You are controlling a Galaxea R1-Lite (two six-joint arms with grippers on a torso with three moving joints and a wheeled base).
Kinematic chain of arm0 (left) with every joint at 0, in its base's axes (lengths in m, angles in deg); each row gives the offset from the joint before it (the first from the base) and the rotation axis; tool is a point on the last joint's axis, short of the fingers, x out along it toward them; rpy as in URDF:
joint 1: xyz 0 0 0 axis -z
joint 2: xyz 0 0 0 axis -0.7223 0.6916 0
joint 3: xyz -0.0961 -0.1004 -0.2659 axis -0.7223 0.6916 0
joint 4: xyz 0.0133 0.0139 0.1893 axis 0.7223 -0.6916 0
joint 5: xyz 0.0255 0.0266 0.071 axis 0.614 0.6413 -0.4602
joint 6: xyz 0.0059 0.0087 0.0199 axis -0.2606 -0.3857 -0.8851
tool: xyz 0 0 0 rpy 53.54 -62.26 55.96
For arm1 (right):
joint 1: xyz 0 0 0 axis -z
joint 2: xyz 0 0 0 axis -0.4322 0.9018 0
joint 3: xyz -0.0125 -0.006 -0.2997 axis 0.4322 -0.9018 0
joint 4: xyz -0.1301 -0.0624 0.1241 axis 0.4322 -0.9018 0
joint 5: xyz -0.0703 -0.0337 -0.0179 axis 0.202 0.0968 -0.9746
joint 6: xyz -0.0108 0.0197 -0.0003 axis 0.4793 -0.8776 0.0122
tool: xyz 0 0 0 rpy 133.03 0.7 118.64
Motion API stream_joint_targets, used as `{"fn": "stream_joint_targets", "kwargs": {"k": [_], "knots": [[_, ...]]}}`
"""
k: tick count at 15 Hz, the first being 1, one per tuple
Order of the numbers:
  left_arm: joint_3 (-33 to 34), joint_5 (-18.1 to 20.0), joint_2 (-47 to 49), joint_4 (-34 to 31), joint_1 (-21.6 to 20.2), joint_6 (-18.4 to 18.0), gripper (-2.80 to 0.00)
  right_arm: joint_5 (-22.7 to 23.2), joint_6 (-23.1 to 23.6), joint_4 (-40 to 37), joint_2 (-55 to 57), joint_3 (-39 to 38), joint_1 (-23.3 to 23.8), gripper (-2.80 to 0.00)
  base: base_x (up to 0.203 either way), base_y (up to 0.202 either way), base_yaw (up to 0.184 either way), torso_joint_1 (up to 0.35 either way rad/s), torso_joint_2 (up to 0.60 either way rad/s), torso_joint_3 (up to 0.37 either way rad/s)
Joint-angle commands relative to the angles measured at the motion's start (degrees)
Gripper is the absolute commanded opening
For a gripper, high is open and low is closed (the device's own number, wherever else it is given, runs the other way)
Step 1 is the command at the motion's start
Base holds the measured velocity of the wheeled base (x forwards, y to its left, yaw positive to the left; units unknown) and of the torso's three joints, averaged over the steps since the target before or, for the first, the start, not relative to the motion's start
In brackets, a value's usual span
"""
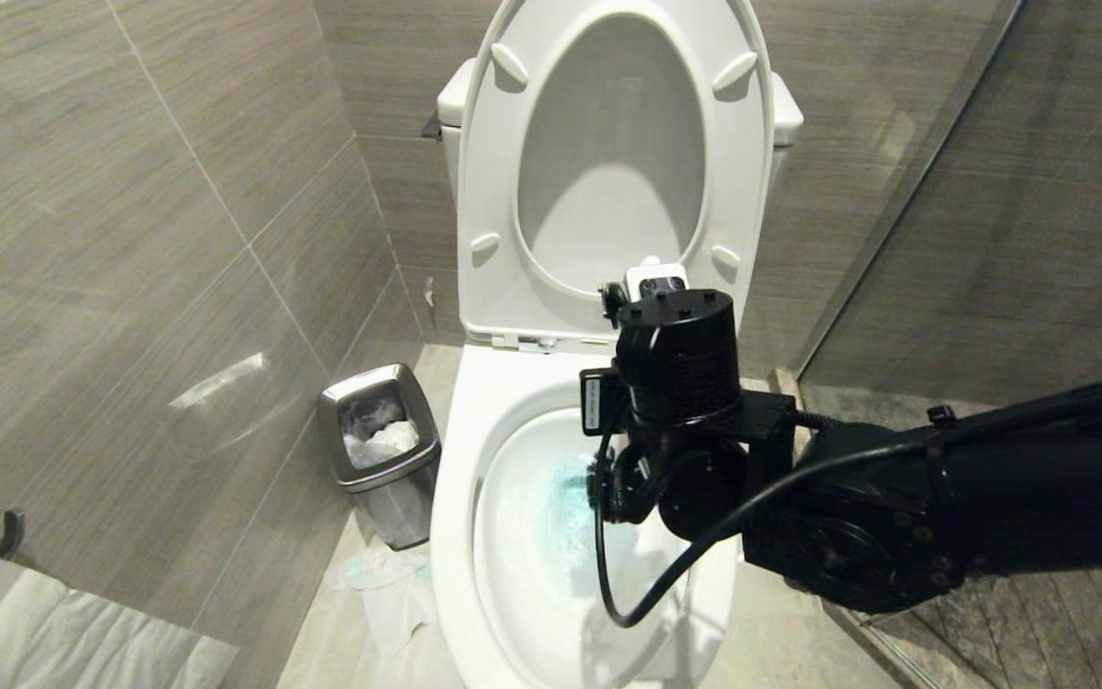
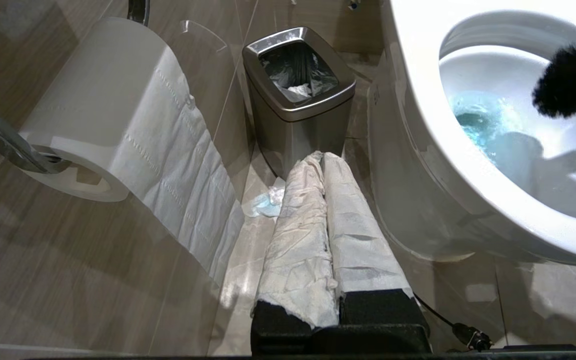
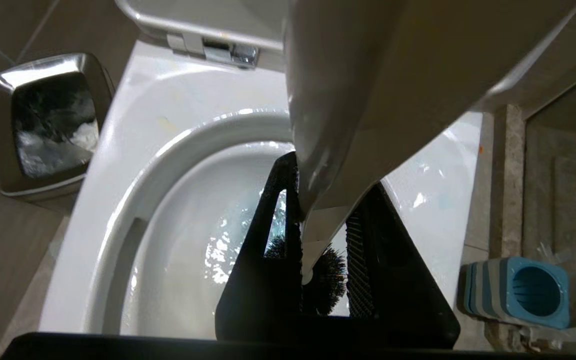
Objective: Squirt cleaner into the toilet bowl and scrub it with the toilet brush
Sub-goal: Scrub the toilet bowl
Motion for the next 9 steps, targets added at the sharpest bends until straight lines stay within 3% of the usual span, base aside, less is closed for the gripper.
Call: {"fn": "stream_joint_targets", "kwargs": {"k": [1,9], "knots": [[0.0,0.0,0.0,0.0,0.0,0.0,-2.80,-0.2,-1.0,0.6,0.7,-2.3,0.0,-2.80,0.000,0.000,0.000,0.000,0.00,0.000],[0.0,0.0,0.1,0.0,0.0,0.0,-2.80,-0.2,-2.1,6.8,7.6,-3.2,-0.8,-2.80,0.000,0.000,0.000,0.000,0.00,0.000]]}}
